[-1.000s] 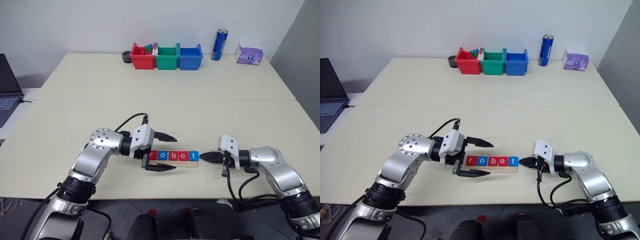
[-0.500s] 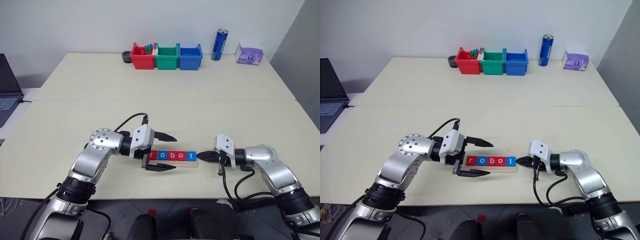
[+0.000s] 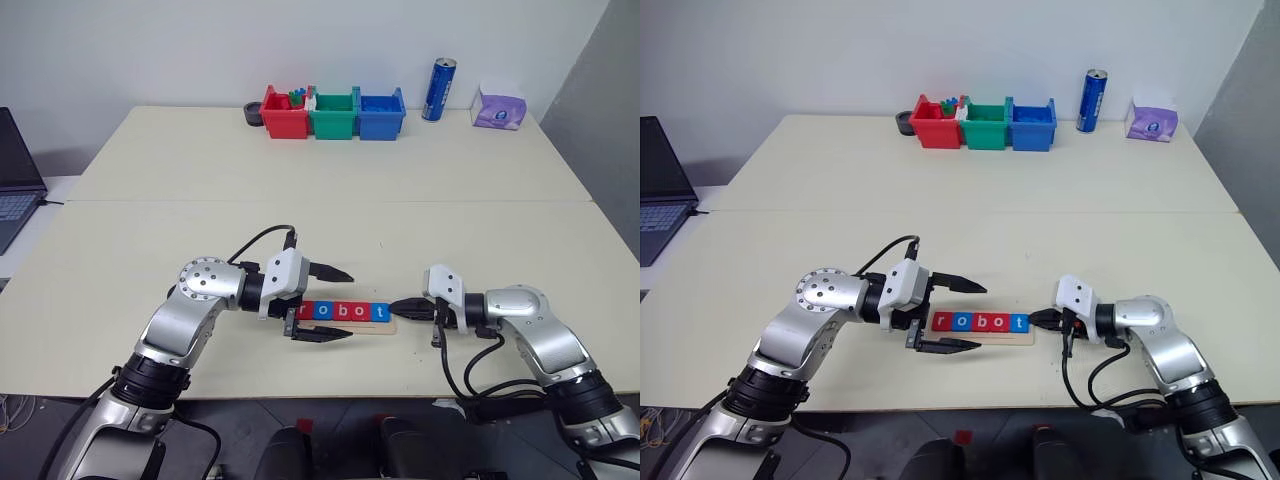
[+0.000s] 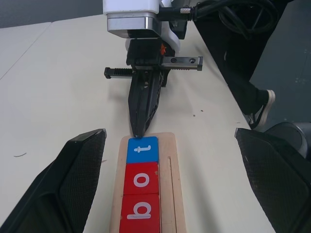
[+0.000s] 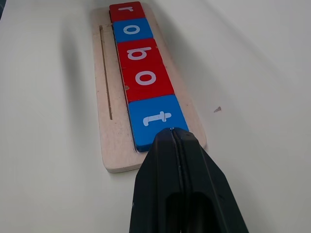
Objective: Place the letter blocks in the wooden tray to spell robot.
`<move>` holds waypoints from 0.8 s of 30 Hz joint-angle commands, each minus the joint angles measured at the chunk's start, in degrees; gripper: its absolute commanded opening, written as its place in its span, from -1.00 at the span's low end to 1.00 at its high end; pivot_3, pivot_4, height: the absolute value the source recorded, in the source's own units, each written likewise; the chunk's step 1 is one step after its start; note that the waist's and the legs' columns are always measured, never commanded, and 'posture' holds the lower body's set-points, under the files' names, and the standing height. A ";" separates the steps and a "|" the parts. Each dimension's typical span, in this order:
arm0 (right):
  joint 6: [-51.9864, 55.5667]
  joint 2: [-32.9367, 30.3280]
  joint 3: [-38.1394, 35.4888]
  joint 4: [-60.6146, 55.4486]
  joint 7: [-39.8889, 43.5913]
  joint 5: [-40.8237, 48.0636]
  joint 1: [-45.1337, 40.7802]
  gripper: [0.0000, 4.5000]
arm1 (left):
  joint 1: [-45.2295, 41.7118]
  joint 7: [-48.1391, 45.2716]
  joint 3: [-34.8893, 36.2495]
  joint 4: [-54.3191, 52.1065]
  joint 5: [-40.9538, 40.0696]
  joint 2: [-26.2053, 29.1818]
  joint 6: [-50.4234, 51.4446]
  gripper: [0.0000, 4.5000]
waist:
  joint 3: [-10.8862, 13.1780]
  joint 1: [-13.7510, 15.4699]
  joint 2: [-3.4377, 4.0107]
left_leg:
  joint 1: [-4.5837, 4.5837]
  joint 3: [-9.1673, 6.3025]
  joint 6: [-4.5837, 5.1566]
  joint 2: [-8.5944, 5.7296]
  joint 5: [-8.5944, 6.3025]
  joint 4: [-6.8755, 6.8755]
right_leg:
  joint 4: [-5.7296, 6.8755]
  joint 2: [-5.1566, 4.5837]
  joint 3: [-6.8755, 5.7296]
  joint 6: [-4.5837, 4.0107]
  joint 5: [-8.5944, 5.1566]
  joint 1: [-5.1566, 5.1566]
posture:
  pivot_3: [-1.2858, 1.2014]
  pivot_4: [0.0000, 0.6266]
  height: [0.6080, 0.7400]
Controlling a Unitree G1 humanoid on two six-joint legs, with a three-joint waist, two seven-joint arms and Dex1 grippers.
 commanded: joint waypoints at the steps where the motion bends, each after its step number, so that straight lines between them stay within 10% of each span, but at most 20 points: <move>1: -0.81 0.30 -0.20 -0.97 0.28 0.24 -1.22 -0.99 | 0.04 0.36 0.75 -1.55 -0.47 0.51 -0.27 1.00 | 0.00 0.00 0.00 | 0.00 0.00 0.00 0.00 0.00 0.00 | 0.00 0.00 0.00 0.00 0.00 0.00 | 0.03 -0.52 1.00; 16: 14.51 -6.77 -10.99 -24.57 -4.84 9.32 11.26 -0.99 | 6.80 2.41 7.61 -3.33 -2.21 7.65 3.10 1.00 | 0.00 0.02 0.00 | -0.02 -0.05 0.00 0.02 0.00 -0.02 | -0.02 -0.01 0.02 0.01 -0.01 0.00 | 0.03 -0.52 1.00; 24: 19.78 -9.96 -14.86 -31.89 -5.29 14.80 15.39 0.05 | 13.03 1.12 14.17 -3.99 -3.78 14.88 4.64 1.00 | 0.00 -0.04 0.00 | 0.02 -0.02 0.00 0.03 0.00 -0.02 | 0.00 0.00 -0.01 0.02 -0.02 0.00 | 0.03 -0.52 1.00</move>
